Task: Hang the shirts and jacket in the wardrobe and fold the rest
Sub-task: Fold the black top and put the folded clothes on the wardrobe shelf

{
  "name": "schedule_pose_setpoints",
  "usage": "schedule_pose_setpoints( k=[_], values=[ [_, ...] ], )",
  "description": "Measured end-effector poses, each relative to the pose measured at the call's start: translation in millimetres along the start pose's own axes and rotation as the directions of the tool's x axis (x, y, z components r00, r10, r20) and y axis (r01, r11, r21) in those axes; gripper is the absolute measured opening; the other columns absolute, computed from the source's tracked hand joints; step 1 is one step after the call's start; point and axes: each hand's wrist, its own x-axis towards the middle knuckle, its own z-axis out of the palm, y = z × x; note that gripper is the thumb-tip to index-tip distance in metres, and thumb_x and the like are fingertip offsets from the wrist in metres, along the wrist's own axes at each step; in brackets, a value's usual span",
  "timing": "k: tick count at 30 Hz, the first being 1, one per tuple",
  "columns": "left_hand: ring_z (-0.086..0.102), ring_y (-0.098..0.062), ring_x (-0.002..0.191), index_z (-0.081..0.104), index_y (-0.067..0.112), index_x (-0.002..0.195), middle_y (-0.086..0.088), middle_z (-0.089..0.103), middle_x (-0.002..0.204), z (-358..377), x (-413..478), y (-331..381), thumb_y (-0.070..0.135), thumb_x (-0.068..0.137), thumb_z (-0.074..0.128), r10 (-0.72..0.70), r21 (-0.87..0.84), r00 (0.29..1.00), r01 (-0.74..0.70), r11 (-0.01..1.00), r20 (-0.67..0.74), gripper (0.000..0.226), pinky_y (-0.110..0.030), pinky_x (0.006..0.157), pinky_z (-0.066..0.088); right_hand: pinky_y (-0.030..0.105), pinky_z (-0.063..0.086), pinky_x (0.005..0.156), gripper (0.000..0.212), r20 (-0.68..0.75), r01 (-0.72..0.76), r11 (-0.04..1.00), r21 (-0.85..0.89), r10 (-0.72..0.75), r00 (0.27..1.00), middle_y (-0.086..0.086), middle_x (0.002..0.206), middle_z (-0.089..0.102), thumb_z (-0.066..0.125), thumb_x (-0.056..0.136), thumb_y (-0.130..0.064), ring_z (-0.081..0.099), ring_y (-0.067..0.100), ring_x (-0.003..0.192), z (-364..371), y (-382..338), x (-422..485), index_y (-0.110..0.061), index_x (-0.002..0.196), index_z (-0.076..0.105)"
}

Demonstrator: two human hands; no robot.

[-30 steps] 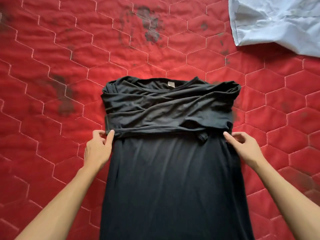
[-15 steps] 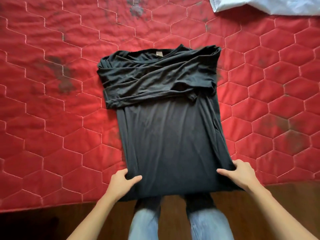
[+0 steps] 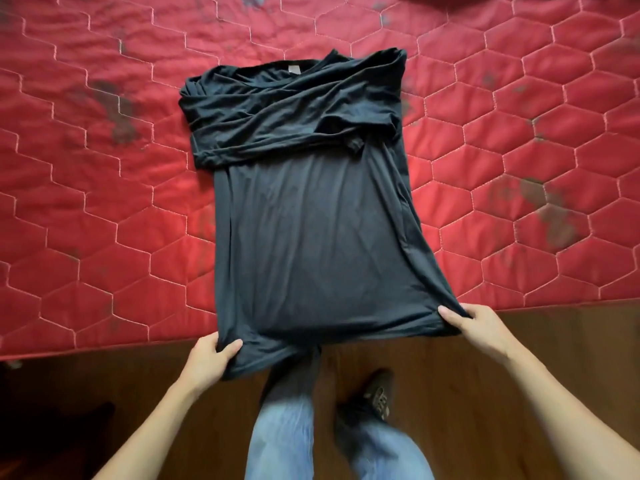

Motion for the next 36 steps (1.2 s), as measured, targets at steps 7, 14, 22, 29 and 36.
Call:
schedule_pose_setpoints(
  k=[7,14,22,29,36],
  values=[
    [0.072,-0.026,0.089,0.056,0.019,0.128,-0.011,0.071,0.109,-30,-33,44,0.020,0.089,0.073,-0.064,-0.361,0.970,-0.025,0.932,-0.232,0.042,-0.040,0.076,0.062,0.043,0.053,0.087,0.027,-0.081,0.128,0.965,0.228,-0.112,0.990,0.010,0.089,0.075,0.070,0.091,-0.034,0.065,0.016,0.080,-27,-48,-25,-0.009,0.088,0.077],
    [0.065,-0.011,0.053,0.069,0.015,0.109,-0.007,0.070,0.077,-89,-5,142,0.006,0.096,0.060,-0.034,-0.688,0.965,-0.161,0.707,-0.261,0.019,-0.022,0.047,0.055,0.031,0.053,0.069,0.012,-0.113,0.156,0.853,0.498,-0.115,0.987,0.001,0.073,0.073,0.066,0.092,-0.020,0.065,0.014,0.065,-44,-150,3,-0.011,0.089,0.073],
    [0.068,-0.009,0.054,0.068,0.011,0.094,-0.003,0.071,0.066,-189,121,270,0.003,0.100,0.046,-0.001,-0.837,0.970,-0.208,0.506,-0.241,0.024,-0.022,0.053,0.058,0.021,0.051,0.058,0.014,-0.066,0.120,0.716,0.688,-0.102,0.993,-0.004,0.066,0.065,0.058,0.095,-0.028,0.061,0.009,0.050,-71,-309,116,-0.022,0.083,0.062],
    [0.072,-0.029,0.097,0.047,0.010,0.126,-0.019,0.067,0.108,-241,238,344,0.021,0.104,0.048,-0.003,-0.867,0.958,-0.258,0.425,-0.287,0.025,-0.041,0.087,0.058,0.025,0.059,0.065,0.031,-0.095,0.078,0.673,0.736,-0.011,0.995,0.009,0.092,0.075,0.052,0.101,-0.038,0.074,0.017,0.081,-84,-401,232,-0.010,0.111,0.058],
    [0.063,-0.030,0.107,0.053,0.013,0.129,-0.009,0.067,0.106,-167,250,285,0.046,0.087,0.070,-0.019,-0.083,0.858,-0.027,0.996,-0.514,0.056,-0.044,0.102,0.042,0.049,0.033,0.109,0.072,-0.533,-0.070,0.992,-0.108,0.002,0.846,0.029,0.129,0.051,0.077,0.081,-0.042,0.045,0.043,0.124,-17,-329,239,-0.004,0.135,0.049]
  ],
)
